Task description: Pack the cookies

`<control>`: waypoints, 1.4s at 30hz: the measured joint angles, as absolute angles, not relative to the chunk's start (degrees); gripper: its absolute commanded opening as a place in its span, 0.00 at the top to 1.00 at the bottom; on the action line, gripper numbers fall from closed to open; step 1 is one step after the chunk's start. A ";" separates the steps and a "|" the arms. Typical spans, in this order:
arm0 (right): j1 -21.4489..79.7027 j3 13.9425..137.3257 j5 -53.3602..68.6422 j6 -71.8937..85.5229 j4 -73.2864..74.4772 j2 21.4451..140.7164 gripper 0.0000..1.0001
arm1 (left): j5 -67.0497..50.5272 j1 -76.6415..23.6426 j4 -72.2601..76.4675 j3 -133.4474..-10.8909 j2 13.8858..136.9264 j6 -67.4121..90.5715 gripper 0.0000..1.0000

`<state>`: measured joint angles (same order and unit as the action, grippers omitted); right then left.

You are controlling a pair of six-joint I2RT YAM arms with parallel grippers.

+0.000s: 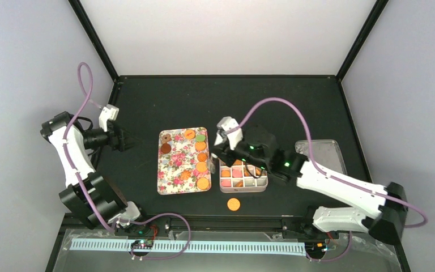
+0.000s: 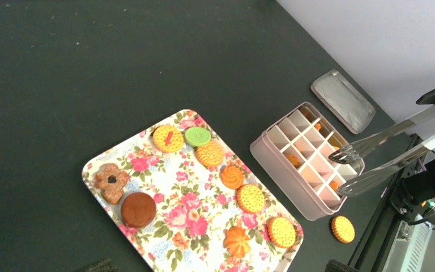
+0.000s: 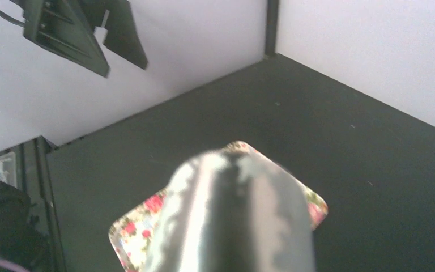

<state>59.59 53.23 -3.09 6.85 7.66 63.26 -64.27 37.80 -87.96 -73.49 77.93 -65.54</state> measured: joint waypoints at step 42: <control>65.93 69.76 3.25 1.50 -8.99 103.98 0.86 | -28.80 43.44 -58.08 -72.49 71.09 -33.89 0.01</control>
<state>65.93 69.76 3.25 1.50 -8.99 103.98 -28.80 43.44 -58.08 -72.49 71.09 -33.89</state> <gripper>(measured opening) 0.279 0.988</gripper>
